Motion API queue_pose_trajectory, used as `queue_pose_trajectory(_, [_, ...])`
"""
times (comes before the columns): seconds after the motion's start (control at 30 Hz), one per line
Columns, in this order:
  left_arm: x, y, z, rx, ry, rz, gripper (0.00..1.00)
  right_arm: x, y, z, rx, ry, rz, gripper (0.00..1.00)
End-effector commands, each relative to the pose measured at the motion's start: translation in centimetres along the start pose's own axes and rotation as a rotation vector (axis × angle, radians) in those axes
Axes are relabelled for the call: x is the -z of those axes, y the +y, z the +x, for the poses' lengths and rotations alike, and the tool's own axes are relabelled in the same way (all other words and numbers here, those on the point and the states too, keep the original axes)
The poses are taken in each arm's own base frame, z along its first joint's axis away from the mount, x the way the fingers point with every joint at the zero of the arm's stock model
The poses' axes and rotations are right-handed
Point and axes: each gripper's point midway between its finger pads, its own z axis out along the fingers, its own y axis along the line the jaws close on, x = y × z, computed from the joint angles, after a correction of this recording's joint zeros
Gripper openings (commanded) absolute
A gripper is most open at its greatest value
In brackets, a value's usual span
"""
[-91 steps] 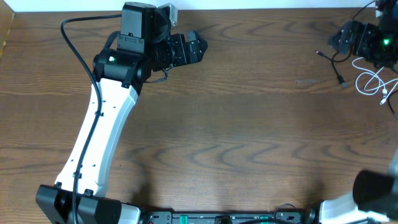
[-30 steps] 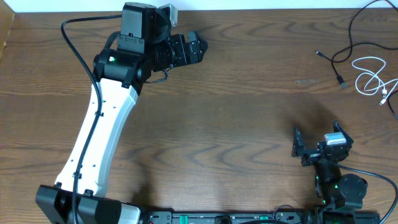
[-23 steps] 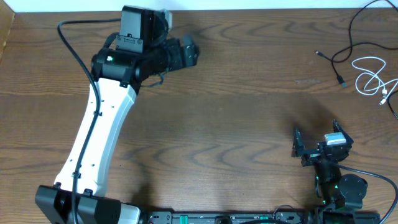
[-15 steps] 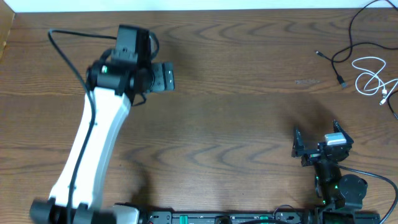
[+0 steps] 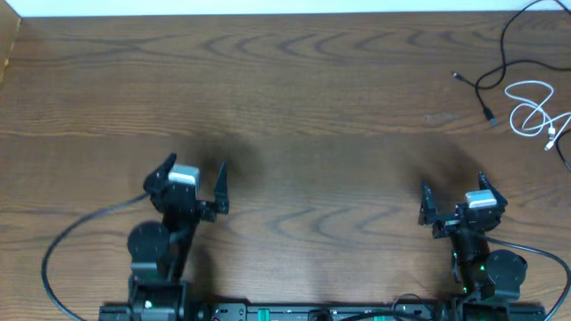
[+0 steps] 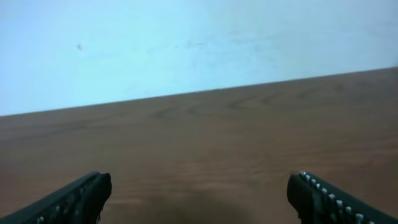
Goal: Untangle cables
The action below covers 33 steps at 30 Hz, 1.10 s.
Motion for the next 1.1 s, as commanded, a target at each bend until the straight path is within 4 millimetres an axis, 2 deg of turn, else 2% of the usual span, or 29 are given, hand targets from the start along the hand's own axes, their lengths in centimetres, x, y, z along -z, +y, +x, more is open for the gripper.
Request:
queue_pose_trajectory(0.0, [1.0, 0.8, 1.3, -0.019, -0.046, -0.062, 0.96, 0.0, -0.1, 0.1, -0.001, 0.0, 0.005, 0.99])
queue_pose_trajectory(0.17, [1.3, 0.9, 4.2, -0.02, -0.057, -0.081, 0.95, 0.0, -0.1, 0.1, -0.001, 0.0, 0.005, 0.99])
queue_pose_trajectory(0.33, [1.8, 0.7, 7.2, -0.006, 0.057, -0.074, 0.96, 0.0, -0.1, 0.1, -0.001, 0.0, 0.005, 0.99])
queue_pose_trajectory(0.4, [1.9, 0.7, 6.6, -0.002, 0.03, -0.078, 0.96, 0.0, -0.1, 0.1, -0.001, 0.0, 0.005, 0.99])
queue_pose_trajectory(1.07, [1.8, 0.7, 6.7, -0.002, 0.035, -0.079, 0.96, 0.0, -0.1, 0.1, -0.001, 0.0, 0.005, 0.99])
